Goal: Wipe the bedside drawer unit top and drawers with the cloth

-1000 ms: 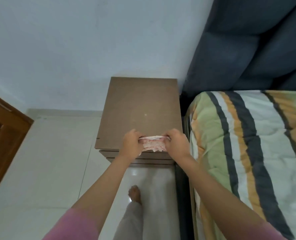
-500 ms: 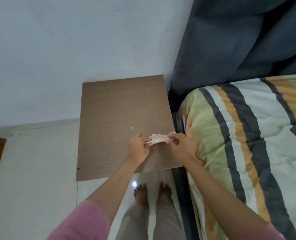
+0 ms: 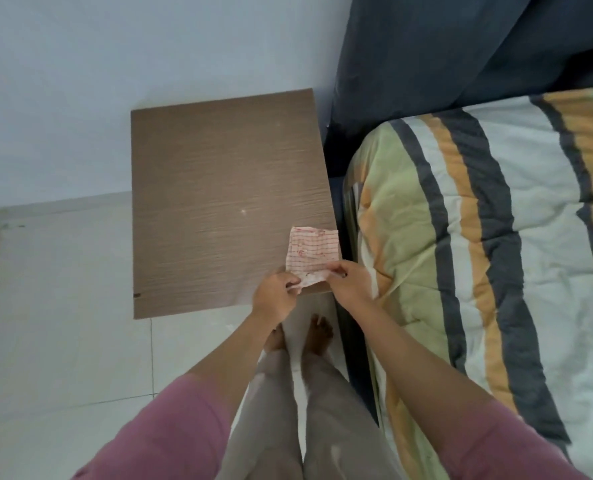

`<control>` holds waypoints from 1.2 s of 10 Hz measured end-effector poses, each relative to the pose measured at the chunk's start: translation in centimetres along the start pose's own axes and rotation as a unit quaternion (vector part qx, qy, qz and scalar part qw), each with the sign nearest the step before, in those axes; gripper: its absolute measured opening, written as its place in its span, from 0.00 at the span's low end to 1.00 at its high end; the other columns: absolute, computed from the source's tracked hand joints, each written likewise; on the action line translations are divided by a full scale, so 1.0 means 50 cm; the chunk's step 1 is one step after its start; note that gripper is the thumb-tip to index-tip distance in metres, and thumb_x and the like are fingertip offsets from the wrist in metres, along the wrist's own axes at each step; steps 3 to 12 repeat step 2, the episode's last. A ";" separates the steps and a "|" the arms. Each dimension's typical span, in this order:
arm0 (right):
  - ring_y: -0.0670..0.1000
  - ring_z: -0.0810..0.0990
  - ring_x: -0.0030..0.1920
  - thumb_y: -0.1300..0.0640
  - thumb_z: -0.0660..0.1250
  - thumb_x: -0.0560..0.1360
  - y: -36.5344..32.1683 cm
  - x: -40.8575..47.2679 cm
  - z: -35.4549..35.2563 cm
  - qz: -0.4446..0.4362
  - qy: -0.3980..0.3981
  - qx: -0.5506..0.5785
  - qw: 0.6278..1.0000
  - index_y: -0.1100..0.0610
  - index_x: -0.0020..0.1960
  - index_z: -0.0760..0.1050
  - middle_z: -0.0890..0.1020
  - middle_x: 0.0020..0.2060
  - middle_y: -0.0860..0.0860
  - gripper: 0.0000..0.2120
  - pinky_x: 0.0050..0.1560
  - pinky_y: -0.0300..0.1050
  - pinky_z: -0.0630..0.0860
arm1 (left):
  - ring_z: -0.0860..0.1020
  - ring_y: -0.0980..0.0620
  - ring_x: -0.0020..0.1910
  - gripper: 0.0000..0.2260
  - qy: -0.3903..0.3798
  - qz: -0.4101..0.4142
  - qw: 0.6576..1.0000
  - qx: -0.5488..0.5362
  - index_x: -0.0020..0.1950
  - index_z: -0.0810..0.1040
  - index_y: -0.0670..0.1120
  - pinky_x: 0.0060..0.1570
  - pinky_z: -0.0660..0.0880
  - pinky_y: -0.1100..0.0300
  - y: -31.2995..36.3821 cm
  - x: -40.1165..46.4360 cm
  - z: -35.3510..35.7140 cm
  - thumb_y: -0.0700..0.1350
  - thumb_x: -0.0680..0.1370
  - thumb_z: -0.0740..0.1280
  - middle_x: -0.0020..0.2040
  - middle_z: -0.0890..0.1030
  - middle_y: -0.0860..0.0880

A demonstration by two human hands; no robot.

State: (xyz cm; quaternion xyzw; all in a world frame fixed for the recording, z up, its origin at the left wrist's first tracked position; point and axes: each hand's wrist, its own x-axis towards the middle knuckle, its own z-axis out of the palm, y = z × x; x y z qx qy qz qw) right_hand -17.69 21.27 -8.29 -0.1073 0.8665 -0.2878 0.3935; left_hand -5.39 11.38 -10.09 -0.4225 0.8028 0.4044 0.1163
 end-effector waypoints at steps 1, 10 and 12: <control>0.51 0.78 0.58 0.59 0.64 0.73 0.012 -0.012 0.005 0.022 -0.037 -0.001 0.999 0.53 0.57 0.79 0.81 0.56 0.50 0.13 0.58 0.42 0.74 | 0.79 0.49 0.45 0.06 -0.028 0.002 1.000 -0.013 0.47 0.82 0.46 0.46 0.75 0.56 -0.002 -0.008 0.021 0.41 0.71 0.68 0.46 0.82 0.49; 0.52 0.75 0.62 0.64 0.60 0.74 0.006 -0.018 0.007 0.024 -0.035 -0.010 0.999 0.55 0.61 0.77 0.79 0.60 0.51 0.18 0.62 0.41 0.71 | 0.79 0.50 0.41 0.05 -0.045 0.009 0.998 -0.038 0.40 0.79 0.48 0.44 0.76 0.54 0.001 -0.003 0.038 0.38 0.70 0.67 0.38 0.81 0.51; 0.52 0.75 0.62 0.64 0.60 0.74 0.006 -0.018 0.007 0.024 -0.035 -0.010 0.999 0.55 0.61 0.77 0.79 0.60 0.51 0.18 0.62 0.41 0.71 | 0.79 0.50 0.41 0.05 -0.045 0.009 0.998 -0.038 0.40 0.79 0.48 0.44 0.76 0.54 0.001 -0.003 0.038 0.38 0.70 0.67 0.38 0.81 0.51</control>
